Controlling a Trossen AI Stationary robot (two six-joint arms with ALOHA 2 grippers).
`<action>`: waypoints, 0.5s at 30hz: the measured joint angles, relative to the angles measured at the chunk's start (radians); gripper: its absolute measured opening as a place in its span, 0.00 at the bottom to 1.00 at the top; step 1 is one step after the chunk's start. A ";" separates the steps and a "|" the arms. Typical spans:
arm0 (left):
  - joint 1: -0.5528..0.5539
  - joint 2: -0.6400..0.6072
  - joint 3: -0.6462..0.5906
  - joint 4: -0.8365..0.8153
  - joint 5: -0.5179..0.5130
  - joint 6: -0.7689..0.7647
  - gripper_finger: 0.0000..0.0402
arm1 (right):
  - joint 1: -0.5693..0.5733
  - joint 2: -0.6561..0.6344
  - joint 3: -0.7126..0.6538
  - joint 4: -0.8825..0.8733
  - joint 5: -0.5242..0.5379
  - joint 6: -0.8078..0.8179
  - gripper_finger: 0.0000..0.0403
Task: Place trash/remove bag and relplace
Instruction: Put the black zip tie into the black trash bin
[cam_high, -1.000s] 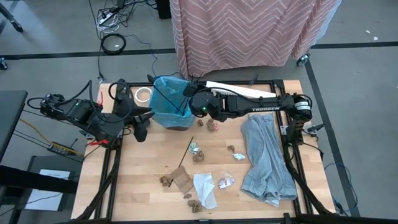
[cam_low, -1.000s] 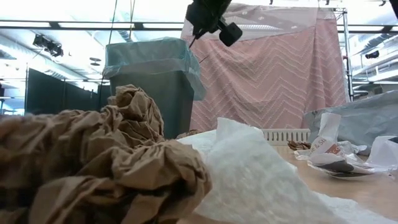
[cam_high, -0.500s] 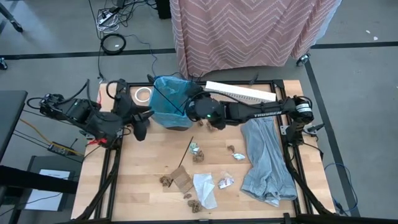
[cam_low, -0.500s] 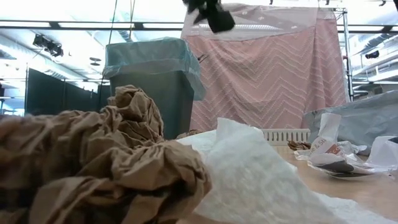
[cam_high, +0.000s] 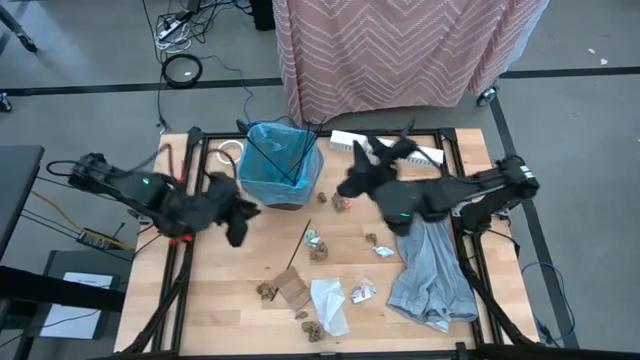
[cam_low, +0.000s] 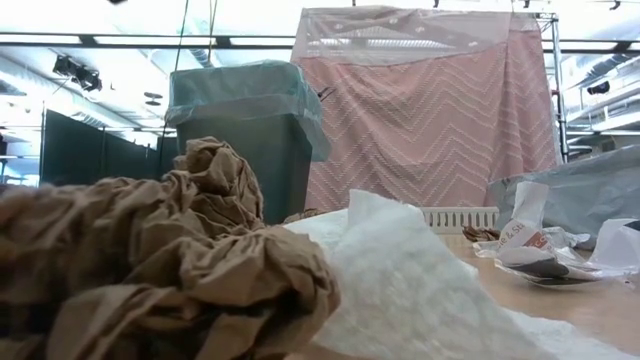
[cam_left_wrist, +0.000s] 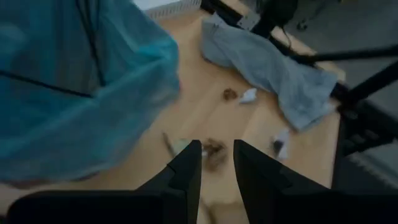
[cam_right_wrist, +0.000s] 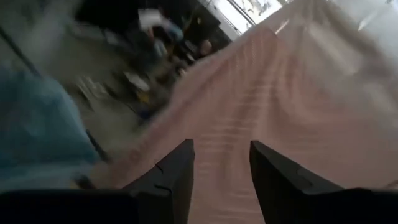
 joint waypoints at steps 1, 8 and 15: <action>0.002 0.018 -0.032 0.054 0.016 -0.027 0.25 | 0.021 -0.023 0.000 0.008 0.000 0.055 0.35; 0.012 0.169 -0.235 0.371 0.193 -0.188 0.25 | 0.151 -0.141 0.003 -0.069 0.004 0.307 0.36; 0.018 0.311 -0.312 0.454 0.198 -0.339 0.25 | 0.227 -0.151 0.002 -0.113 0.003 0.329 0.35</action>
